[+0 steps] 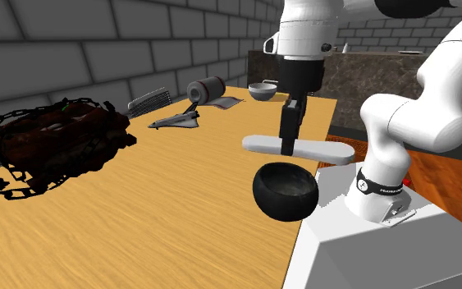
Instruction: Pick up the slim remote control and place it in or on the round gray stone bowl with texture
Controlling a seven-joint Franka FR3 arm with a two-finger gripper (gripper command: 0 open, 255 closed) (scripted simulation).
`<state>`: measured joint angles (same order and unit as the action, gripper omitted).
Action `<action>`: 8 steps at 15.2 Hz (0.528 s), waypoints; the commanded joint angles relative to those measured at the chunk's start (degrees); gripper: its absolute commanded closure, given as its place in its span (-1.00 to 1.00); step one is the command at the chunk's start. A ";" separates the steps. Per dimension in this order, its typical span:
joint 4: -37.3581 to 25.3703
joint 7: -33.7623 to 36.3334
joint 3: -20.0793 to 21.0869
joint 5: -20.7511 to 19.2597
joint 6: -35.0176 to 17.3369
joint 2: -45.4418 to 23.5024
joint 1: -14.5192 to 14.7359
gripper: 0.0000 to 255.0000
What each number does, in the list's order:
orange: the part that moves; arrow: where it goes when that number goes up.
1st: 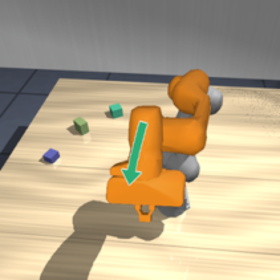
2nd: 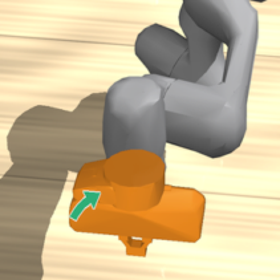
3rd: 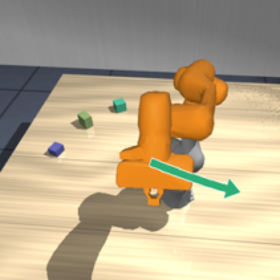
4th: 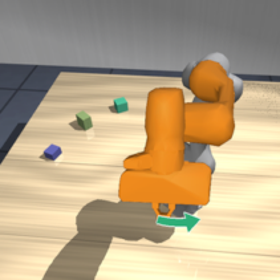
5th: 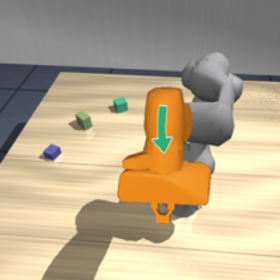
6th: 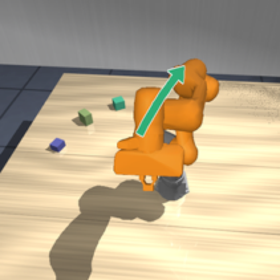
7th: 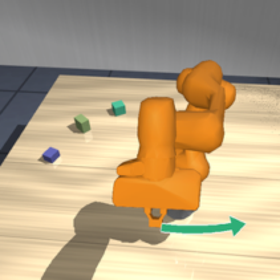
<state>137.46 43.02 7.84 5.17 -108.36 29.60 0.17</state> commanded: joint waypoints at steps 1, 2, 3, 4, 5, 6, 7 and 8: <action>1.34 0.24 0.26 0.17 -1.36 0.02 0.13 1.00; 2.01 0.23 0.31 0.21 -2.17 -0.11 0.15 1.00; 2.67 0.21 0.36 0.24 -2.98 -0.26 0.16 1.00; 3.32 0.20 0.41 0.28 -3.80 -0.43 0.17 1.00; 3.96 0.18 0.47 0.31 -4.62 -0.61 0.18 1.00; 4.59 0.17 0.52 0.35 -5.44 -0.81 0.20 1.00; 5.21 0.16 0.57 0.38 -6.27 -1.02 0.21 1.00; 5.81 0.14 0.63 0.42 -7.11 -1.25 0.22 1.00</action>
<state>142.59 43.23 8.44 5.57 -114.47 28.62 0.40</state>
